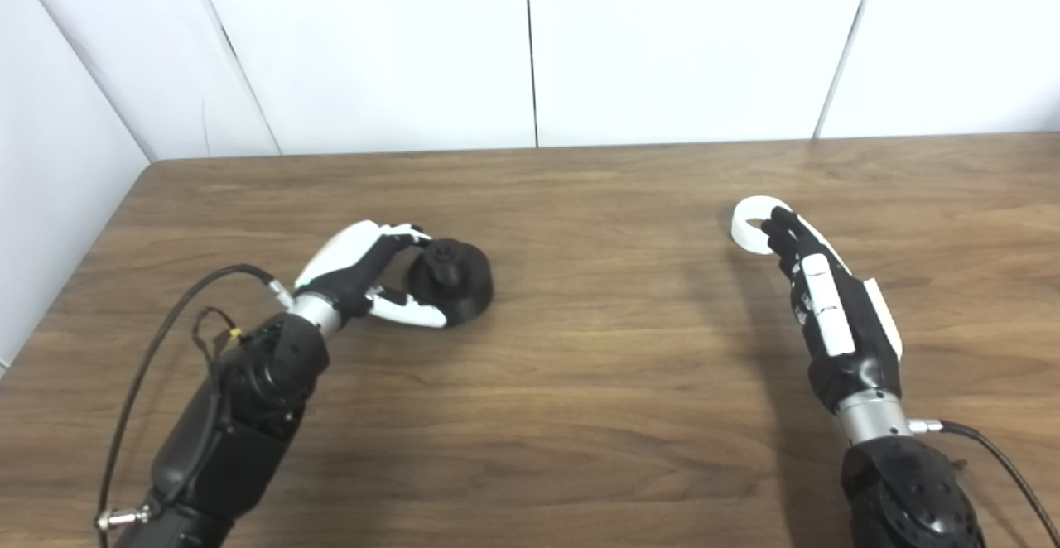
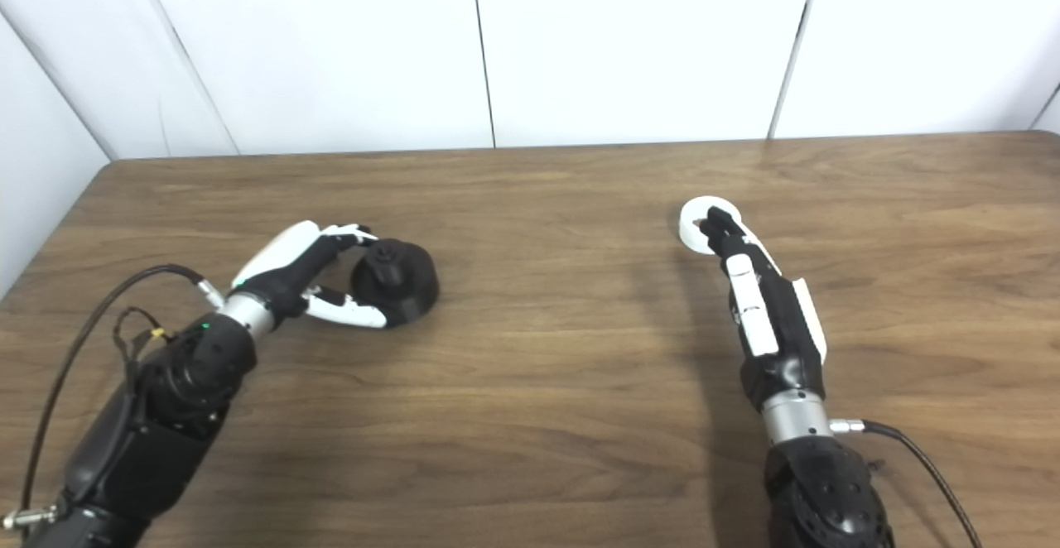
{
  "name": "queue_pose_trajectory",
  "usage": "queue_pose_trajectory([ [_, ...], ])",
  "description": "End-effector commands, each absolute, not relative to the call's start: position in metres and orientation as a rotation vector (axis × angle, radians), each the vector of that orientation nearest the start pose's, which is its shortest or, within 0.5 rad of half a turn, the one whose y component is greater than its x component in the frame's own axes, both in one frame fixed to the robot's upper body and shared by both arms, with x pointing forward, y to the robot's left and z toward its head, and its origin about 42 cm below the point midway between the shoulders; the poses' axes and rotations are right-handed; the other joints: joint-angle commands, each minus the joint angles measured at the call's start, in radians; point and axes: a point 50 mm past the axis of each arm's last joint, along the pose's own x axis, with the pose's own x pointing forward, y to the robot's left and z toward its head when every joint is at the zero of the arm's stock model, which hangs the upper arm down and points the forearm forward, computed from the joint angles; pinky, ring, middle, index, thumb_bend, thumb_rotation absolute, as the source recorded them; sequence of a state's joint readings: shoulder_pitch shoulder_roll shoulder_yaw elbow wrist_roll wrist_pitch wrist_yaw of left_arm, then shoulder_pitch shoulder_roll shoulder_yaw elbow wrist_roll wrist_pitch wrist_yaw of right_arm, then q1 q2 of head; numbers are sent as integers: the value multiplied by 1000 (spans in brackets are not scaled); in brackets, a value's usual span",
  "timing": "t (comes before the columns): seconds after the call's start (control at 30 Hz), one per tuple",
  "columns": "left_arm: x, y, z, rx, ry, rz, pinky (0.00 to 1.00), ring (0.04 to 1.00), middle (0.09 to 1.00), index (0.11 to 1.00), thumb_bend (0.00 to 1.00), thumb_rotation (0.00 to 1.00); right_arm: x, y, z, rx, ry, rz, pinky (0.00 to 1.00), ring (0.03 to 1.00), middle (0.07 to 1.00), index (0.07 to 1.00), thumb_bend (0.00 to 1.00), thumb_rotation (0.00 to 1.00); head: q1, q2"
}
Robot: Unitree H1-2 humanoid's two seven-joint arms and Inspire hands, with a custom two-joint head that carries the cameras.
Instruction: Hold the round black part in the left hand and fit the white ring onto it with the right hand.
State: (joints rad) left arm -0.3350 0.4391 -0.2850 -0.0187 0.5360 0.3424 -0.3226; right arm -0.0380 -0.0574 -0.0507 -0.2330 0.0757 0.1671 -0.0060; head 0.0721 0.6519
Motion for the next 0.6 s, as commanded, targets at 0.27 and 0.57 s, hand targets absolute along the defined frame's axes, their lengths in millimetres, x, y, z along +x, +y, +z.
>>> queue_pose_trajectory([
  [0.27, 360, 226, 175, 1007, 22, -441, 860, 999, 951, 755, 965, 334, 299, -230, 176, 6, -193, -10, 992, 941, 888, 884, 477, 882, 1, 1],
  [0.57, 346, 206, 162, 995, 4, -486, 851, 1000, 953, 758, 967, 335, 299, -229, 176, 7, -194, -15, 992, 937, 888, 881, 473, 880, 0, 4],
])
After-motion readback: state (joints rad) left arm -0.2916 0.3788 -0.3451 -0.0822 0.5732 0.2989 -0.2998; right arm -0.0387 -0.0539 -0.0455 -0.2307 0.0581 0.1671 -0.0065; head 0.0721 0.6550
